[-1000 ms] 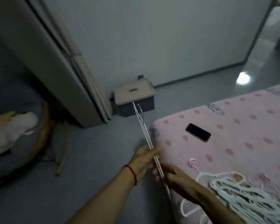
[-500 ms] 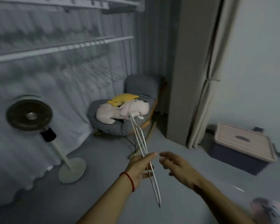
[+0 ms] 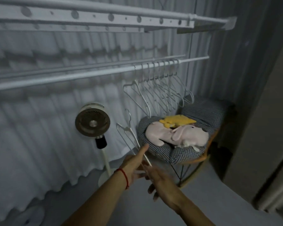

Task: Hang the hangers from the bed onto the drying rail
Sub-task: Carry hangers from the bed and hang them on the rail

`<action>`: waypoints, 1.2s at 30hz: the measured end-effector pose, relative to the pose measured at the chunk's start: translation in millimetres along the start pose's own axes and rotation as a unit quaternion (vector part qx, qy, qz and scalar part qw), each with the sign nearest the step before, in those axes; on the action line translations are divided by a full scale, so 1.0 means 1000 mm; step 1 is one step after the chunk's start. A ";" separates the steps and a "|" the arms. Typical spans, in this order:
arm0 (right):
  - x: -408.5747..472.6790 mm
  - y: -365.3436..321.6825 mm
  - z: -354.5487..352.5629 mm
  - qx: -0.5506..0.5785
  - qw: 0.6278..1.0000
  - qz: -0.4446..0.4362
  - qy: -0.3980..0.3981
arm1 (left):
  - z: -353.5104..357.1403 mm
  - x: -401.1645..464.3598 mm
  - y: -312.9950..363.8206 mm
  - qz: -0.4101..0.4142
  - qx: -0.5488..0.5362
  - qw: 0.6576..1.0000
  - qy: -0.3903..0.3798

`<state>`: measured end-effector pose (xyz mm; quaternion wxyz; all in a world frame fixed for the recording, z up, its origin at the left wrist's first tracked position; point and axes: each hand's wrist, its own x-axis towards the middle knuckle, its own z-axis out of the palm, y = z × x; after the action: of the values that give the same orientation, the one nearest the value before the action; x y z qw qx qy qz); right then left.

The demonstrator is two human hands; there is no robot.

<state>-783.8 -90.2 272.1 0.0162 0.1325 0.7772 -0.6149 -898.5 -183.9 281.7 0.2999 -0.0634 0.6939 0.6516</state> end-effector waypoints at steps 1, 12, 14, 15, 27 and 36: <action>0.014 -0.006 -0.004 -0.005 1.000 -0.017 0.008 | -0.004 0.005 0.013 0.008 0.014 1.000 -0.005; 0.154 -0.136 -0.081 0.025 0.994 -0.108 0.022 | -0.069 0.043 0.191 0.370 0.251 0.831 0.332; 0.169 -0.154 -0.088 -0.016 0.992 -0.123 0.032 | -0.081 0.047 0.212 0.429 0.333 0.754 0.370; 0.176 -0.161 -0.090 -0.023 0.991 -0.124 0.034 | -0.087 0.052 0.220 0.447 0.368 0.719 0.385; 0.228 -0.181 -0.065 -0.014 0.997 -0.039 0.062 | -0.143 0.104 0.267 0.425 0.605 0.533 0.412; 0.231 -0.179 -0.049 -0.092 0.992 -0.064 0.056 | -0.149 0.117 0.266 0.440 0.603 0.529 0.403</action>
<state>-1039.8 -37.1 410.7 -0.0544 0.1143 0.8370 -0.5323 -1170.7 -250.9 449.6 -0.3696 0.1897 0.9090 0.0323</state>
